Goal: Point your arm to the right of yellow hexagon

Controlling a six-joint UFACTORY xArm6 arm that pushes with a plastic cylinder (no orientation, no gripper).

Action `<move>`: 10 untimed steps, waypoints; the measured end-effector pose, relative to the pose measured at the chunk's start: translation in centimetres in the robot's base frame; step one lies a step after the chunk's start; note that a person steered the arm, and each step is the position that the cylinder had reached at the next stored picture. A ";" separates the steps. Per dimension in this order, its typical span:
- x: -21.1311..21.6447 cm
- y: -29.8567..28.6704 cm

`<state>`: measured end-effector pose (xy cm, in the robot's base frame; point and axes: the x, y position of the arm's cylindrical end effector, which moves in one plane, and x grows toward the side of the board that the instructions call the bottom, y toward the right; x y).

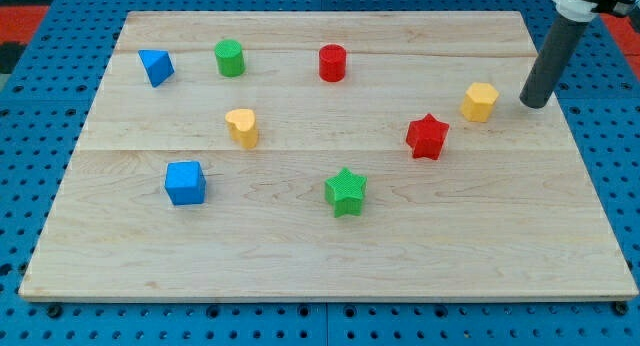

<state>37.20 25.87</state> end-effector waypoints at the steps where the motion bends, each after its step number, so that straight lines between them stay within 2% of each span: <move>1: 0.0 0.0; 7: -0.3 -0.4; 8: -4.1 -0.4; 9: -5.6 -5.4; 10: -3.1 -0.4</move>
